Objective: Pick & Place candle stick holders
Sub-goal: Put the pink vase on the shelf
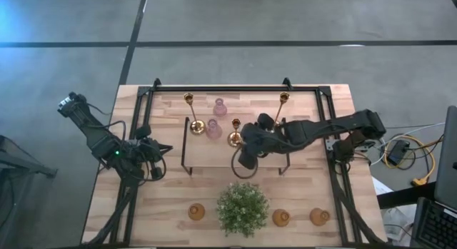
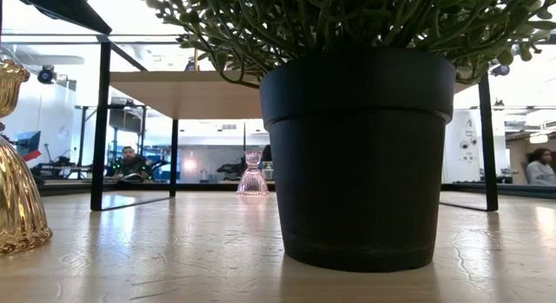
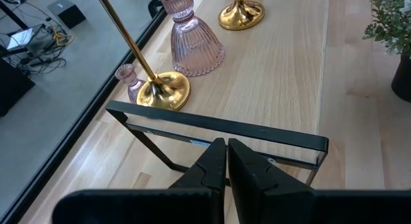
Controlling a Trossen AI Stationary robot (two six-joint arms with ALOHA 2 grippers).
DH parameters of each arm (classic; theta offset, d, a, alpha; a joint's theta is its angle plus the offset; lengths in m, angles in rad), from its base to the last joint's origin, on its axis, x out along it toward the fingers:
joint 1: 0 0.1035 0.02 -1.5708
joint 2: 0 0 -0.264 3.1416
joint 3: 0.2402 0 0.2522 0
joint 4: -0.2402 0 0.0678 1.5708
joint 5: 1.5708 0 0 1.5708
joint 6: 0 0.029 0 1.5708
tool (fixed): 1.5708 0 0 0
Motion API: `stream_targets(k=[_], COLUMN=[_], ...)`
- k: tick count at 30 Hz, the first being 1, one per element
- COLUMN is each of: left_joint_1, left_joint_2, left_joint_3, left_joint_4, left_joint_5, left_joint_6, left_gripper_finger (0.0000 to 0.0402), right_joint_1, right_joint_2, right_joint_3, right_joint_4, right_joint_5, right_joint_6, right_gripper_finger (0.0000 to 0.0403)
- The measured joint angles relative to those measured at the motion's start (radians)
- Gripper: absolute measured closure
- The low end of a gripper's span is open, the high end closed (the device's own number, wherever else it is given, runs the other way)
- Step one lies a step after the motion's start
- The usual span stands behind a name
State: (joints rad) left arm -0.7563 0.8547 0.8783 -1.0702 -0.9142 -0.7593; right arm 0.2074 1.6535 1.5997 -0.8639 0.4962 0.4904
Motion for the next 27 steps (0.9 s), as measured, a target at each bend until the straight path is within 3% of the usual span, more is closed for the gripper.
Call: stream_targets(k=[13,18,27], left_joint_1=[0.0,0.0,0.0], left_joint_2=[0.0,0.0,0.0], left_joint_3=[0.0,0.0,0.0], left_joint_4=[0.0,0.0,0.0], left_joint_5=[0.0,0.0,0.0], left_joint_6=[0.0,0.0,0.0], left_gripper_finger=[0.0381,0.038,0.0381], right_joint_1=[0.203,0.318,0.53], right_joint_2=[-0.08,-0.102,-0.124], right_joint_3=[0.0,0.001,0.0], right_joint_4=[-0.027,-0.118,-0.49], right_joint_5=[-0.088,-0.136,-0.102], right_joint_6=[-0.005,-0.009,0.374], right_gripper_finger=[0.0179,0.0179,0.0179])
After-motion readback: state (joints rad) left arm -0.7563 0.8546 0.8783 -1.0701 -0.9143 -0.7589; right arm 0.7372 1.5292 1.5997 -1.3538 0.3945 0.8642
